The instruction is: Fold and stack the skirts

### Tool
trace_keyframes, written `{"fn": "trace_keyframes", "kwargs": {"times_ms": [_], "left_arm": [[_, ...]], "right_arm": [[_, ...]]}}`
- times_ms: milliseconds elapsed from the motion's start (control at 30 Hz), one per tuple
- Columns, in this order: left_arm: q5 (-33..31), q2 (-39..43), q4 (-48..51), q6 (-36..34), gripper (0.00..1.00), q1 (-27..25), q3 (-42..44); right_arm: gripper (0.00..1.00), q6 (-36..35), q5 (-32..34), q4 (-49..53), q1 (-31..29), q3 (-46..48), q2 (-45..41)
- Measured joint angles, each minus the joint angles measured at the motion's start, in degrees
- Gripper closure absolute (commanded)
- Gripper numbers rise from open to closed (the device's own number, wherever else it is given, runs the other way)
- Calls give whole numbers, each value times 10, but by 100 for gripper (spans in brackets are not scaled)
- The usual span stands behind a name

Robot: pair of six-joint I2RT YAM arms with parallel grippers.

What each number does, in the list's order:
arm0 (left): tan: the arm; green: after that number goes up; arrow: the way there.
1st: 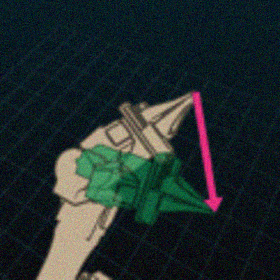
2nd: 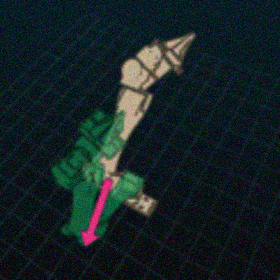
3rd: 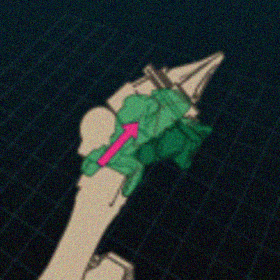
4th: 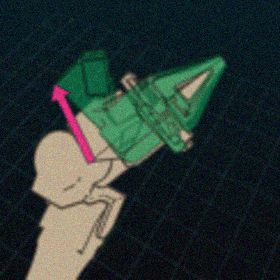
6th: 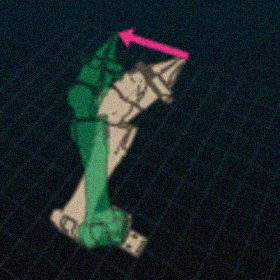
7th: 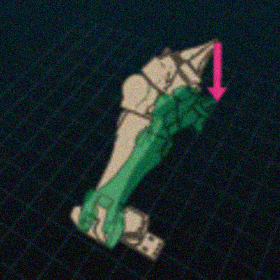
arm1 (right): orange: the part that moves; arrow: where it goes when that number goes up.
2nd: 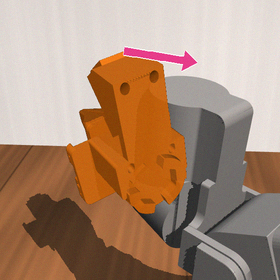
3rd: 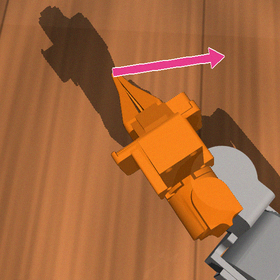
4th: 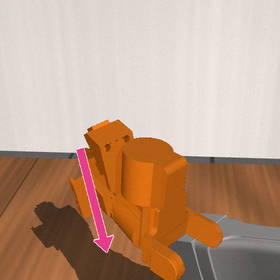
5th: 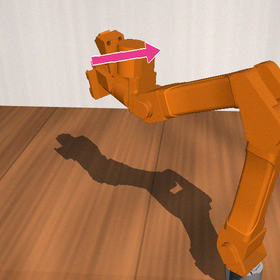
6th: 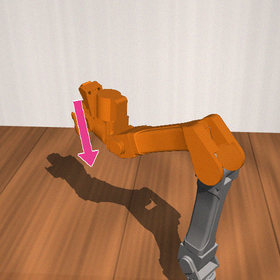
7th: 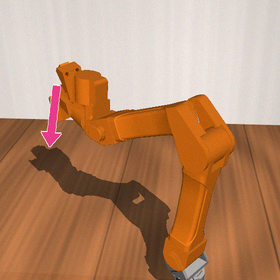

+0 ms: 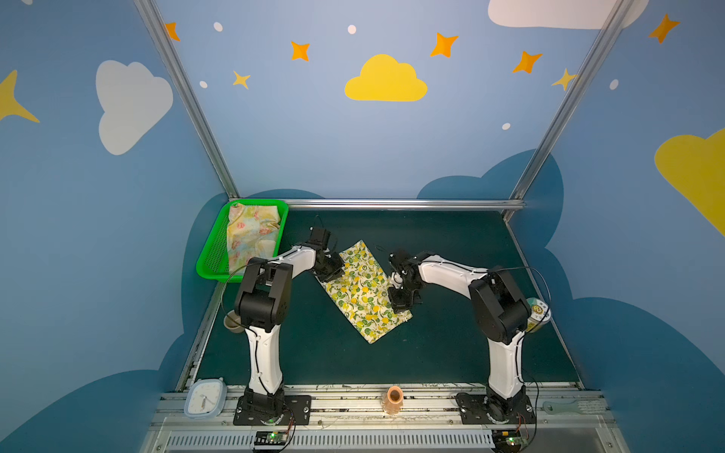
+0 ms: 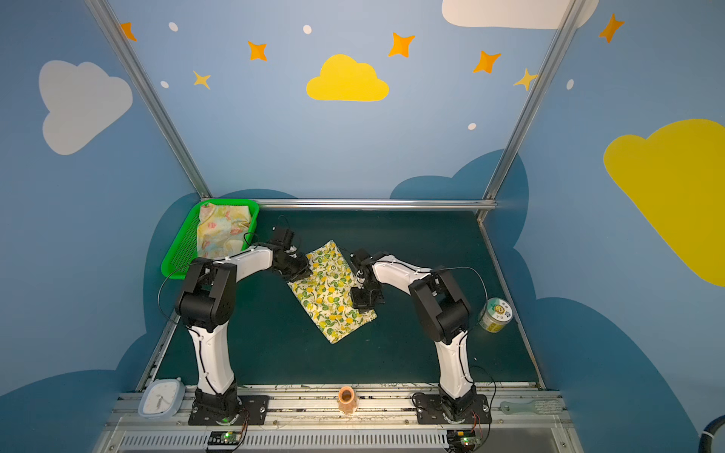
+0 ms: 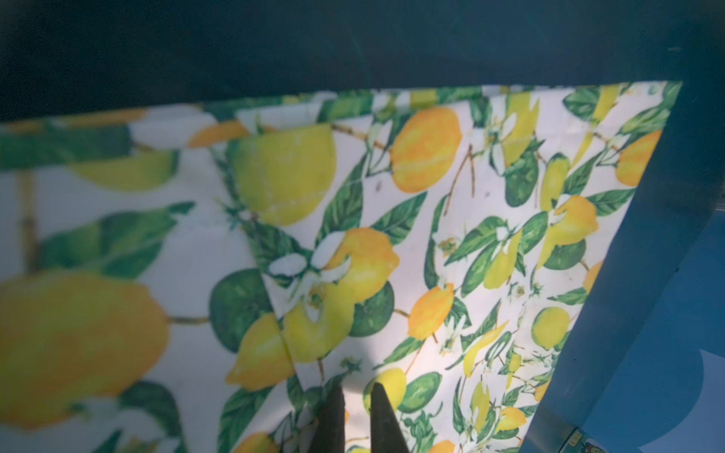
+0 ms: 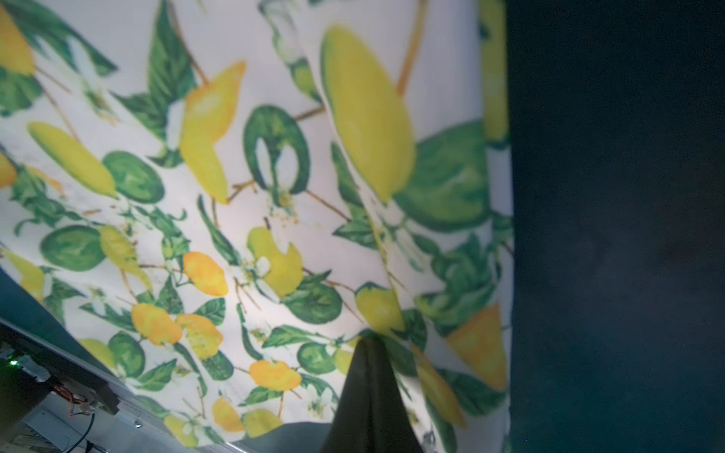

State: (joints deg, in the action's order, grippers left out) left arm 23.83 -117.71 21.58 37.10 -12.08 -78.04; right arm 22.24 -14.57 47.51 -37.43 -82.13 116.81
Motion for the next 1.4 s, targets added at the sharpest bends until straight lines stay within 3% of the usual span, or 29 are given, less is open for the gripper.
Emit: {"fn": "trace_keyframes", "kwargs": {"times_ms": [400, 767, 967, 1167, 1400], "left_arm": [[32, 16, -67, 47, 88, 8, 50], [46, 59, -84, 70, 87, 0, 101], [38, 67, -40, 33, 87, 1, 59], [20, 70, -4, 1, 88, 7, 40], [3, 68, 10, -7, 90, 17, 45]], "right_arm": [[100, -23, -5, 46, 75, -117, 76], [100, -78, 71, 74, 117, -207, 110], [100, -80, 77, 94, 107, -171, 45], [100, -57, 56, 80, 57, -84, -56], [100, -26, 38, 41, 18, -28, -47]]}}
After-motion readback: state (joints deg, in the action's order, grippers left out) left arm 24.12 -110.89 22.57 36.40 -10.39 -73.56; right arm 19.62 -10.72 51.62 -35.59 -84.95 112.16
